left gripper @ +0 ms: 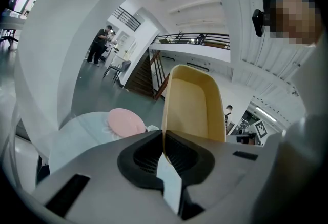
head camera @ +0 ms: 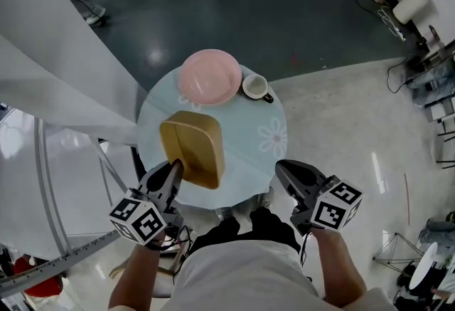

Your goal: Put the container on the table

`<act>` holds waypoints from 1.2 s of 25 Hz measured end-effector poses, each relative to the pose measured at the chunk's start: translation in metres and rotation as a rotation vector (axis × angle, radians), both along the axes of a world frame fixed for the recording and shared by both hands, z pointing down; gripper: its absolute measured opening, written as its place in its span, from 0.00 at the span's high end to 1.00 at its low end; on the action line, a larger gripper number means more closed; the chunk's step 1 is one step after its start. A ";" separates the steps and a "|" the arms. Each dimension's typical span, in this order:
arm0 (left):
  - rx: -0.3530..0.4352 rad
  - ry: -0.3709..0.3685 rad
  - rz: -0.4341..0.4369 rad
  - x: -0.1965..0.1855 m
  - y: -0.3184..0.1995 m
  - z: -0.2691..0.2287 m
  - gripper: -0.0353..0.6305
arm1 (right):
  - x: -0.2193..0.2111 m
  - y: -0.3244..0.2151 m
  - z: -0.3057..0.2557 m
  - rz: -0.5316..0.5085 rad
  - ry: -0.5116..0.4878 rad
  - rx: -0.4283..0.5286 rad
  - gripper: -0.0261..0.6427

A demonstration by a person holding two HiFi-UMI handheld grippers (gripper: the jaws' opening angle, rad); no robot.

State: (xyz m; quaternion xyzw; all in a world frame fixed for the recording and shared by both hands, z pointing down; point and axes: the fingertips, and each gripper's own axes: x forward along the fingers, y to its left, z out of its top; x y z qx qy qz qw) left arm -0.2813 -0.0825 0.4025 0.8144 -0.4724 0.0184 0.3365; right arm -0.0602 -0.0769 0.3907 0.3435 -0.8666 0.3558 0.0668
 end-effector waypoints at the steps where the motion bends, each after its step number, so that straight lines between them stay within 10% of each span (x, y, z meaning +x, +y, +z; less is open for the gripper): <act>1: -0.005 -0.004 -0.002 0.003 -0.002 0.002 0.90 | 0.004 -0.003 0.003 0.001 -0.003 -0.004 0.92; 16: -0.100 -0.107 -0.037 0.079 -0.049 0.033 0.90 | 0.079 -0.083 0.021 -0.093 -0.045 -0.038 0.92; 30: -0.191 -0.265 0.113 0.152 -0.100 0.107 0.90 | 0.132 -0.132 0.053 -0.114 -0.060 -0.101 0.92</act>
